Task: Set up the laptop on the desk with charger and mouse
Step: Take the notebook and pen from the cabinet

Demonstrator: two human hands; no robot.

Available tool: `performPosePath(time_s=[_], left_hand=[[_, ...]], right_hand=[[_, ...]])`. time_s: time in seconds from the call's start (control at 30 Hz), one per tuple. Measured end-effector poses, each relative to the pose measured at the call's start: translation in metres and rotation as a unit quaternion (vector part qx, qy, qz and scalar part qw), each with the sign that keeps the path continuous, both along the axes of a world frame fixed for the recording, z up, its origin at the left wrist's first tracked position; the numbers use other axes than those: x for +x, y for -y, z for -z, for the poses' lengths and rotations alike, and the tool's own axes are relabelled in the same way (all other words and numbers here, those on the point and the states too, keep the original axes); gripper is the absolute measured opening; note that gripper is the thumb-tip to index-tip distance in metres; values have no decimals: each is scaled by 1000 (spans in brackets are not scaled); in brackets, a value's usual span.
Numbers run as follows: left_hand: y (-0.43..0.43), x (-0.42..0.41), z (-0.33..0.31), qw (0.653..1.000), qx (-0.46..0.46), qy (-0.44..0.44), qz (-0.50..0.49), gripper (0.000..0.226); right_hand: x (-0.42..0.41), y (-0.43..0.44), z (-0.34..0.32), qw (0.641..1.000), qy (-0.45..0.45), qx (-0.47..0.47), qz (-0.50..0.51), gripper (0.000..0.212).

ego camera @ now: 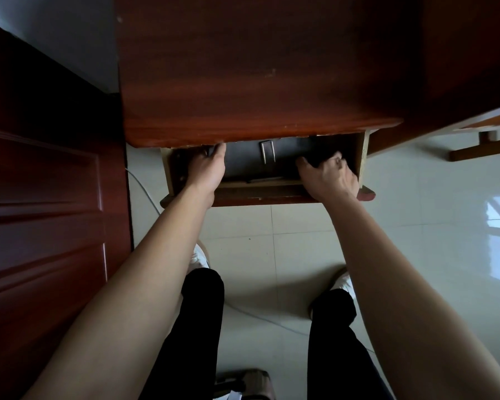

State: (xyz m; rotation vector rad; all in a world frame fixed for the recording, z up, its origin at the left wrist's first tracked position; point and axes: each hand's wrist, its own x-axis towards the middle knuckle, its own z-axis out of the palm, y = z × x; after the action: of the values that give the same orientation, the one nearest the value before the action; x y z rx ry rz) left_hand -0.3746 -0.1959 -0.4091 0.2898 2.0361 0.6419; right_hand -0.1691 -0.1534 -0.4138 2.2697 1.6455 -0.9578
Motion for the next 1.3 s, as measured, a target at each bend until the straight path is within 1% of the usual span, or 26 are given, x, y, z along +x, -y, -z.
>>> performPosePath(time_s=[0.07, 0.1, 0.2, 0.27, 0.33, 0.4, 0.47, 0.5, 0.53, 0.63, 0.67, 0.77, 0.83, 0.87, 0.97, 1.07, 1.13, 1.23, 1.3], left_hand=[[2, 2, -4, 1000, 27, -6, -14, 58], [2, 4, -6, 999, 43, 3, -27, 54], [7, 11, -16, 987, 113, 62, -96, 30], [10, 10, -20, 980, 142, 52, -126, 25], [15, 11, -25, 977, 126, 41, -165, 22], [26, 16, -29, 979, 95, 28, -176, 16], [43, 22, -32, 986, 77, -9, -151, 20], [52, 26, -33, 988, 73, -37, -130, 23], [60, 30, -34, 990, 69, -69, -106, 27], [86, 47, -41, 983, 93, -152, -50, 33], [94, 54, -43, 978, 104, -175, -33, 34], [112, 69, -48, 968, 118, -223, 2, 34], [118, 71, -50, 965, 122, -232, 10, 35], [120, 71, -51, 964, 127, -232, 15, 36], [124, 68, -54, 960, 148, -235, 43, 39], [123, 61, -59, 951, 178, -244, 64, 39], [115, 55, -64, 945, 196, -254, 63, 43], [89, 41, -73, 936, 219, -271, 56, 43], [63, 29, -80, 926, 217, -303, 59, 42]], right_hand=[[0, 1, -1, 999, -14, 19, 39, 94], [0, 2, -3, 997, -28, 37, 69, 92], [0, 4, -11, 977, -96, 112, 154, 71], [-3, 8, -17, 963, -134, 151, 176, 58], [-8, 14, -24, 946, -178, 175, 207, 46], [-13, 21, -33, 917, -242, 182, 259, 42], [-10, 32, -40, 884, -300, 156, 323, 49], [-7, 37, -43, 874, -313, 131, 349, 54], [-2, 42, -45, 876, -306, 110, 357, 55], [15, 52, -45, 915, -232, 101, 313, 36], [19, 55, -46, 924, -201, 102, 310, 37], [31, 70, -46, 948, -101, 122, 277, 52], [40, 87, -43, 961, -68, 149, 224, 59], [44, 96, -42, 963, -62, 164, 204, 59], [48, 114, -43, 958, -74, 198, 195, 54], [44, 119, -51, 942, -103, 247, 204, 55], [37, 114, -57, 929, -124, 277, 213, 56], [22, 91, -69, 912, -177, 297, 223, 45], [10, 66, -78, 906, -198, 308, 214, 36]])
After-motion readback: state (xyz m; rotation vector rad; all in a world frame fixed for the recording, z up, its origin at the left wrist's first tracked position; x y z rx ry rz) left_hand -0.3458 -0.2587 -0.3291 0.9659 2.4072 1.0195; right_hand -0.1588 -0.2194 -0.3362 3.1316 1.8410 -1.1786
